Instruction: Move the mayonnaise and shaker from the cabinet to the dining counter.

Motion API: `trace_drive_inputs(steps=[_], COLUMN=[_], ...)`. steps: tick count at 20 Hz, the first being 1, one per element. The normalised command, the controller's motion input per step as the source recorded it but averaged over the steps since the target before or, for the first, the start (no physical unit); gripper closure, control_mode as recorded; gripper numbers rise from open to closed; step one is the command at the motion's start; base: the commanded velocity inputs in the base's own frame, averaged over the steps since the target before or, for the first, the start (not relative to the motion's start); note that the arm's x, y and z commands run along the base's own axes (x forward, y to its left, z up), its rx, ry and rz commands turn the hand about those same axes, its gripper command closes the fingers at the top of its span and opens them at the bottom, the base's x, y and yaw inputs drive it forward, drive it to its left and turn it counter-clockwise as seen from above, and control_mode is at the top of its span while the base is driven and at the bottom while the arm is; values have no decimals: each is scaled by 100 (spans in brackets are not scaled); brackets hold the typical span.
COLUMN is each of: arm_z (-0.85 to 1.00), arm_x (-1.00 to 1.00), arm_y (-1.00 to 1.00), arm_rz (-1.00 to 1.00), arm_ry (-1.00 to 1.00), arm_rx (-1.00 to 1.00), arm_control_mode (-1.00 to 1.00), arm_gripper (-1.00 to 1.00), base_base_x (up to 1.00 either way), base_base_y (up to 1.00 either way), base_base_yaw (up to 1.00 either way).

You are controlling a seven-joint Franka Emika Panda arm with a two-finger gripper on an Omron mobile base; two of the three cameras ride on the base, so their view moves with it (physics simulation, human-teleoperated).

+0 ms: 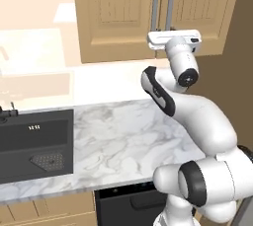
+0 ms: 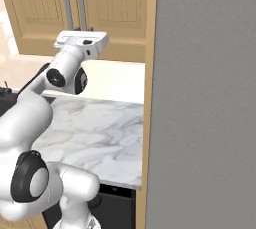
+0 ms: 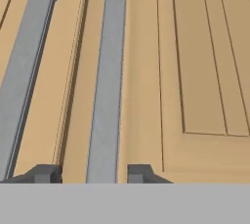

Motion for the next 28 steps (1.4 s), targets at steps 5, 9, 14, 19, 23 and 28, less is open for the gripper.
trace_drive_inputs(steps=[5, 9, 14, 19, 23, 28], arm_z=[11, 10, 6, 4, 2, 0], arm_x=[-36, -52, -63, -83, -87, -76], arm_y=[-96, -100, -100, -100, -100, -100], arm_rz=[-5, 0, 0, 0, 0, 0], arm_ry=[0, 0, -2, -4, -2, 0], arm_rx=[8, 13, 15, 16, 17, 16], arm_control_mode=[-100, -100, -100, -100, -100, -100], arm_gripper=[100, 100, 100, 100, 100, 100], base_base_x=[0, 0, 0, 0, 0, 0], base_base_y=[0, 0, 0, 0, 0, 0], base_base_yaw=[0, 0, 0, 0, 0, 0])
